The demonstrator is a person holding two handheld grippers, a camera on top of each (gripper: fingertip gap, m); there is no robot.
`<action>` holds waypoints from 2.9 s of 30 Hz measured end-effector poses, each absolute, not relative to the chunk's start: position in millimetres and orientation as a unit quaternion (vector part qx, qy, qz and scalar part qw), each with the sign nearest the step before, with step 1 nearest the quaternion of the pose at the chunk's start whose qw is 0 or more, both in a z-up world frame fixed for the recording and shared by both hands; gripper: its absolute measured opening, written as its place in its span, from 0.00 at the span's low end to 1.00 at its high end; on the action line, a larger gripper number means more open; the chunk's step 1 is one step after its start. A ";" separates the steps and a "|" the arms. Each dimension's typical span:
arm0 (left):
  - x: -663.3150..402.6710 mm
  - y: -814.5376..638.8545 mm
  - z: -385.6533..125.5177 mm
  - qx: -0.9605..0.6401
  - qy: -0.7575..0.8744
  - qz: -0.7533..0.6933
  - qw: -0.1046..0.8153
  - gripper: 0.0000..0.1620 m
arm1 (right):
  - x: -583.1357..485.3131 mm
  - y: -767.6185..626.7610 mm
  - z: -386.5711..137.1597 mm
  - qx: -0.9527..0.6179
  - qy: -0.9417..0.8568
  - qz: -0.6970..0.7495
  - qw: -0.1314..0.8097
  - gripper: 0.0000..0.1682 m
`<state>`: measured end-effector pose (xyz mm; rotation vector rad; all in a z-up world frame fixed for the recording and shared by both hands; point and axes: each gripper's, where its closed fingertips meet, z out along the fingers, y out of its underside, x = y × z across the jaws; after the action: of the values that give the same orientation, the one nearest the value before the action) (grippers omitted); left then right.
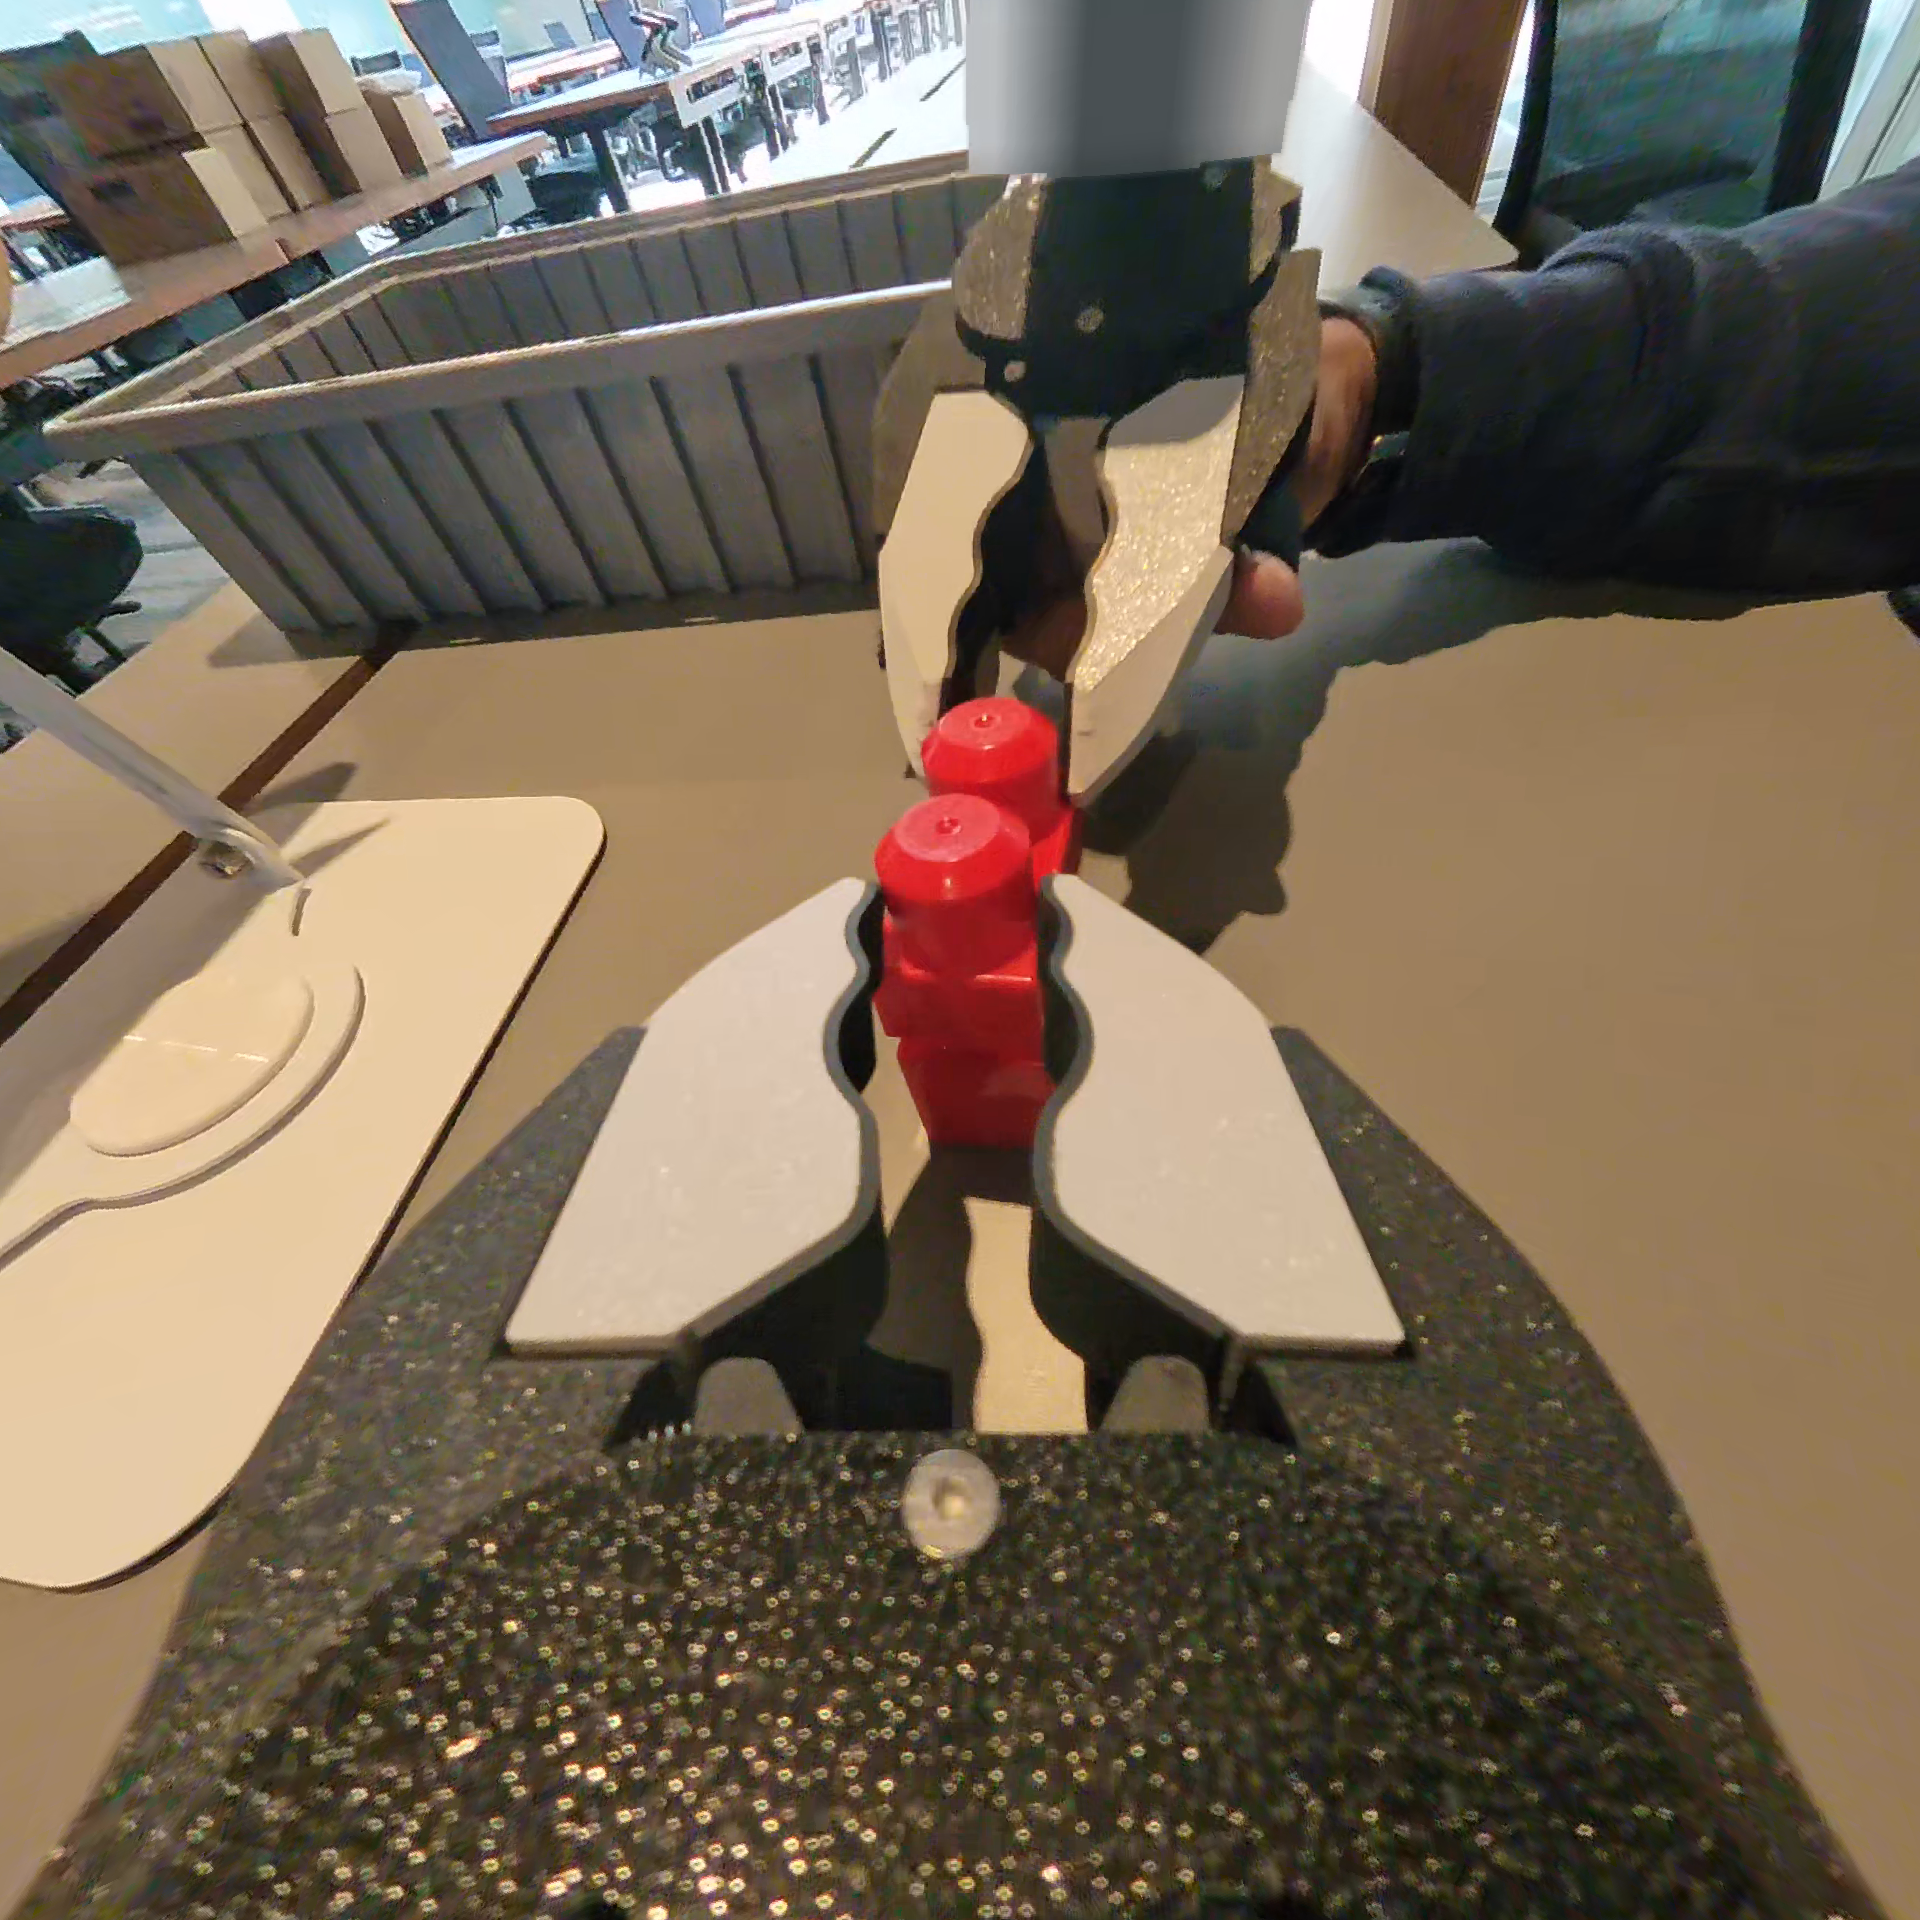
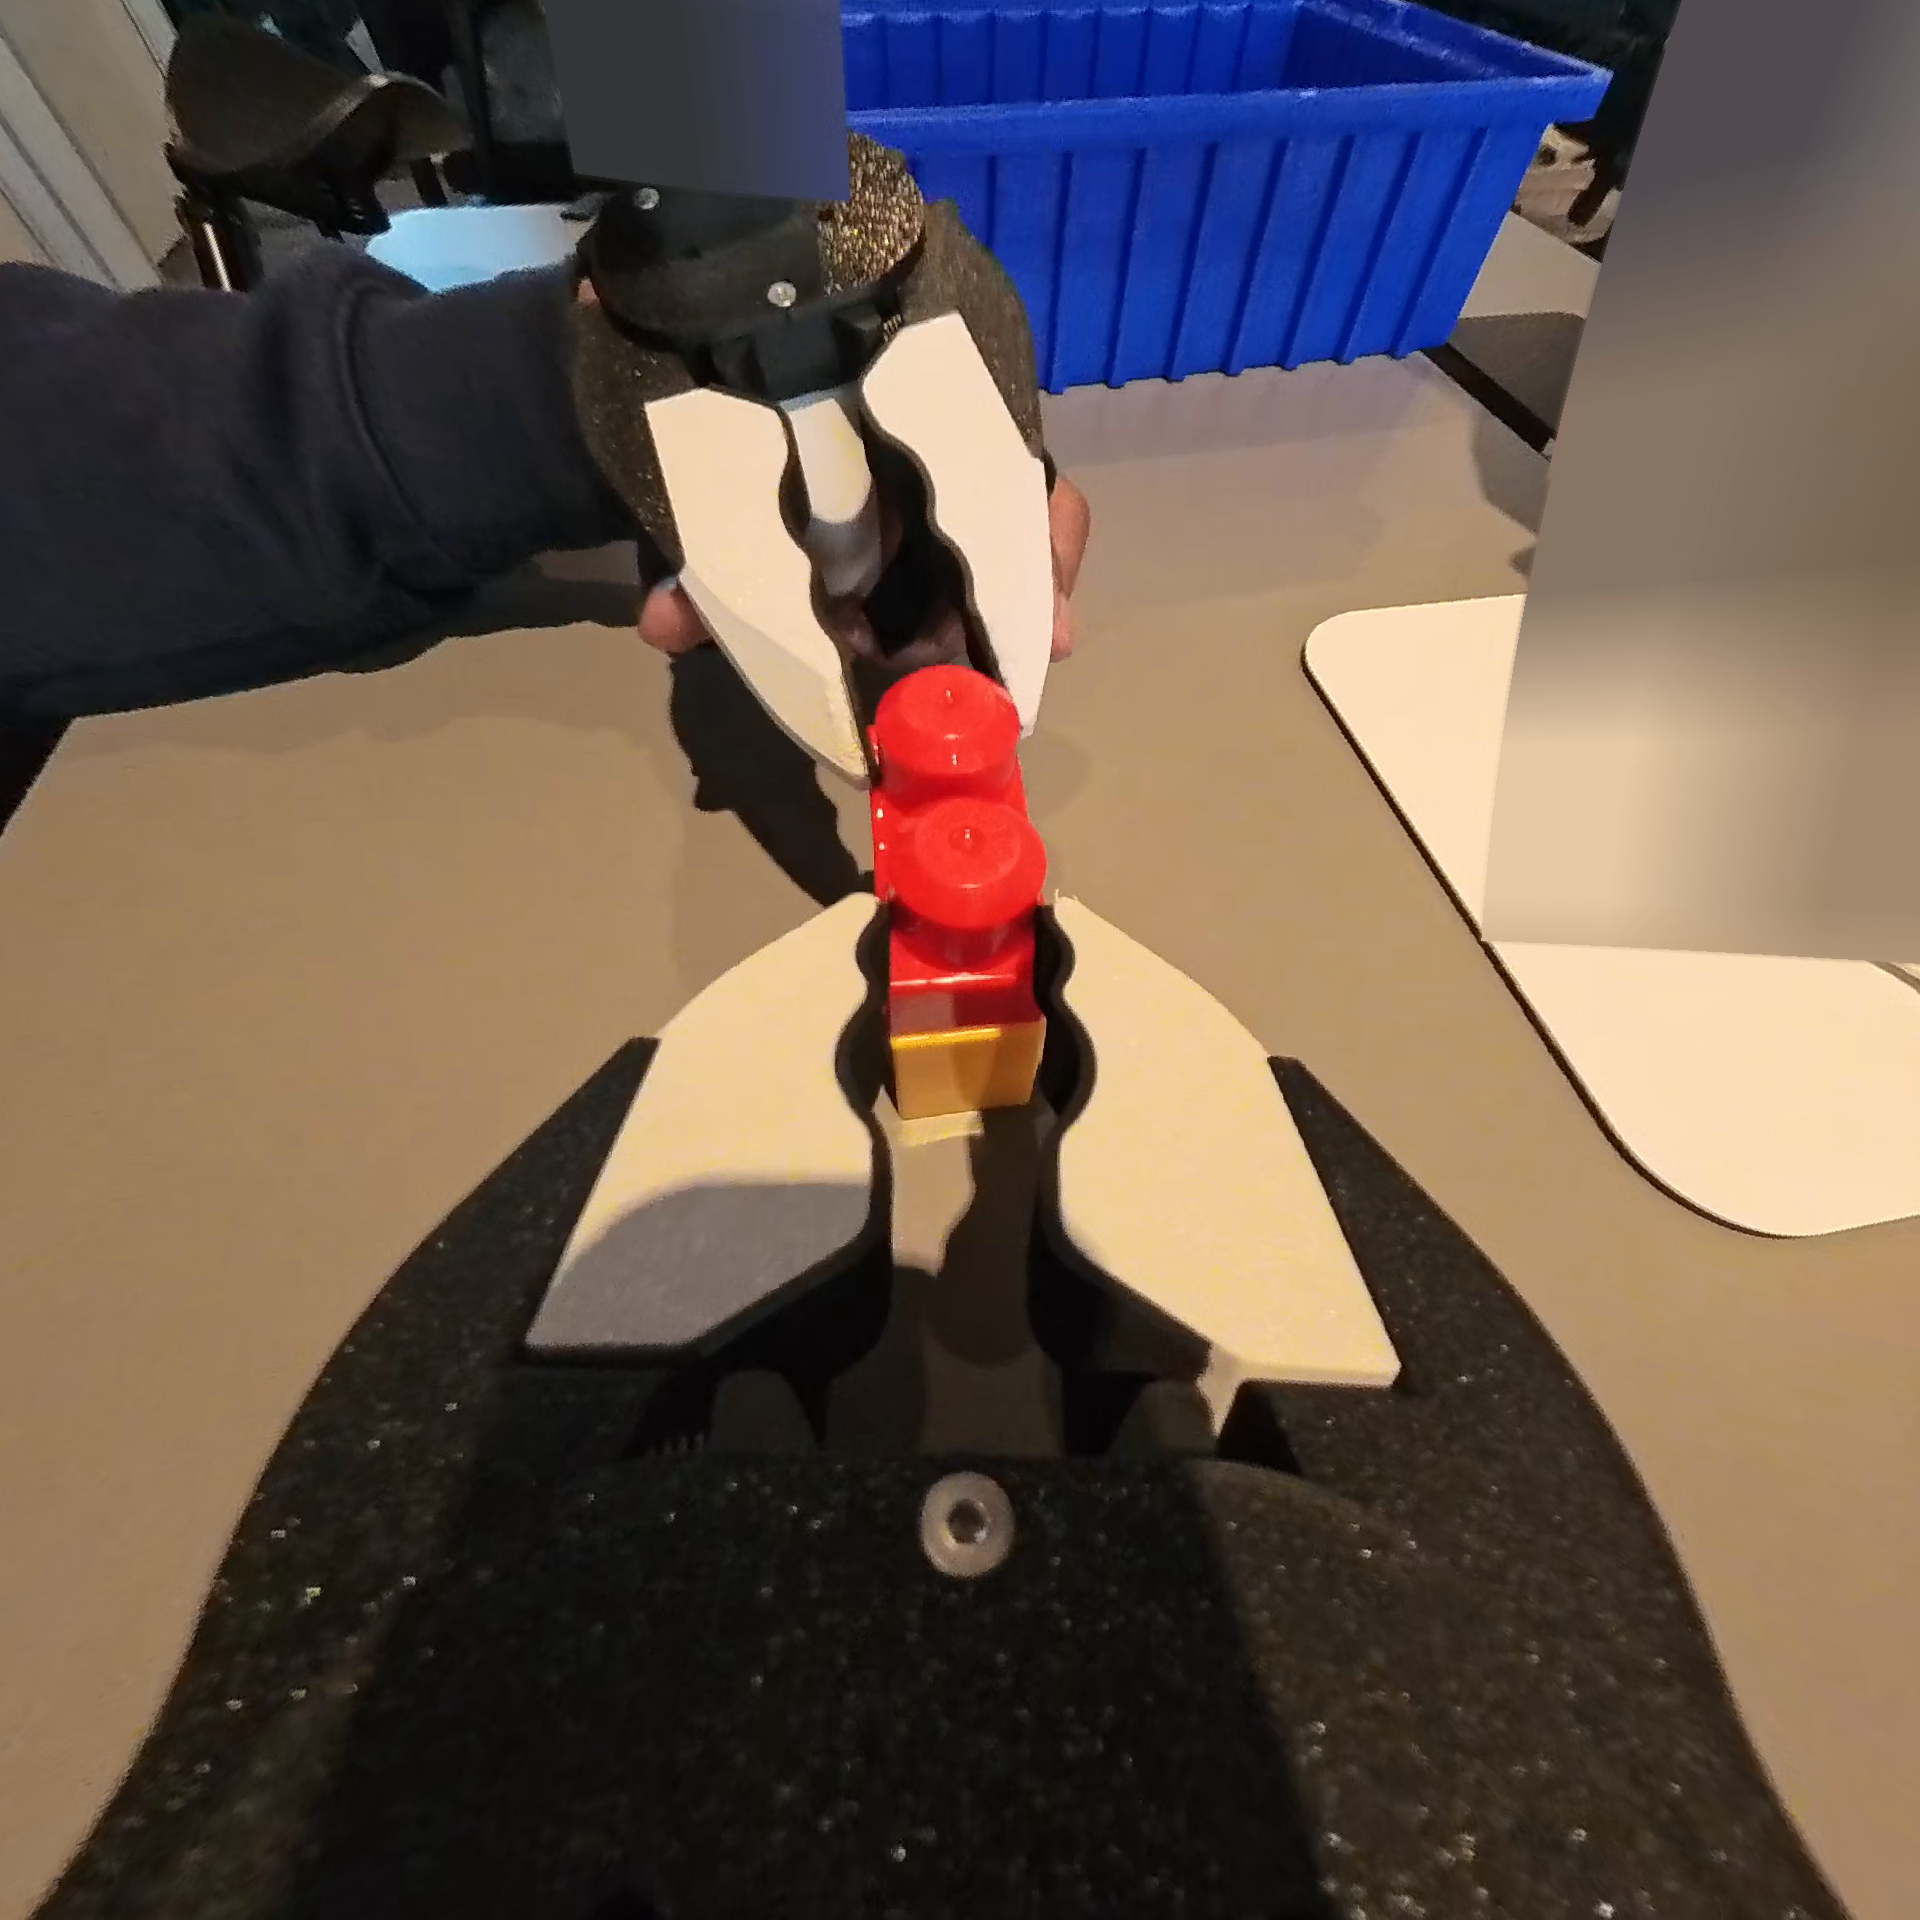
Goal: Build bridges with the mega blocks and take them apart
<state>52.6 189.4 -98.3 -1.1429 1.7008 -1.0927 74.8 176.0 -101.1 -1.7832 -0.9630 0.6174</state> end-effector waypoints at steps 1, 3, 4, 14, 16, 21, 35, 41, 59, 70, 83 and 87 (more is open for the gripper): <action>52.8 189.4 -98.5 -0.452 0.672 -0.431 0.398 0.17 | 74.7 175.9 -101.1 -0.733 -0.396 0.254 0.492 0.16; 52.9 189.5 -98.6 -0.453 0.671 -0.433 0.396 0.17 | 74.8 175.9 -100.9 -0.731 -0.395 0.254 0.495 0.16; 53.0 189.6 -98.6 -0.453 0.671 -0.433 0.396 0.17 | 74.8 175.9 -100.9 -0.729 -0.394 0.255 0.498 0.16; 52.9 186.7 -98.9 -0.459 0.667 -0.430 0.399 0.17 | 74.5 173.0 -100.6 -0.726 -0.388 0.257 0.507 0.16; 52.5 185.7 -98.6 -0.455 0.669 -0.425 0.406 0.17 | 74.2 172.3 -100.4 -0.724 -0.389 0.252 0.510 0.16; 52.1 184.9 -98.3 -0.451 0.670 -0.418 0.416 0.17 | 73.8 171.2 -100.0 -0.721 -0.391 0.246 0.517 0.16; 52.6 185.9 -99.0 -0.471 0.660 -0.422 0.406 0.17 | 74.4 172.6 -100.5 -0.722 -0.393 0.262 0.506 0.16; 51.4 183.5 -99.0 -0.480 0.653 -0.414 0.414 0.17 | 73.1 171.4 -100.4 -0.724 -0.388 0.258 0.509 0.16; 49.9 185.0 -107.6 -0.517 0.647 -0.422 0.369 0.17 | 71.6 172.2 -104.5 -0.738 -0.386 0.303 0.464 0.17; 50.4 184.2 -106.5 -0.510 0.650 -0.410 0.387 0.17 | 71.1 171.8 -105.7 -0.737 -0.383 0.300 0.469 0.18; 43.9 194.1 -83.1 -0.502 0.593 -0.475 0.414 0.29 | 87.9 173.6 -91.8 -0.725 -0.323 0.328 0.512 0.28; 44.8 191.2 -86.3 -0.498 0.603 -0.466 0.412 0.28 | 87.5 172.4 -91.8 -0.724 -0.327 0.313 0.521 0.28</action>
<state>44.8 191.2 -86.3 -1.2538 1.5177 -1.1727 87.5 172.4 -91.8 -1.7349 -0.7846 0.7502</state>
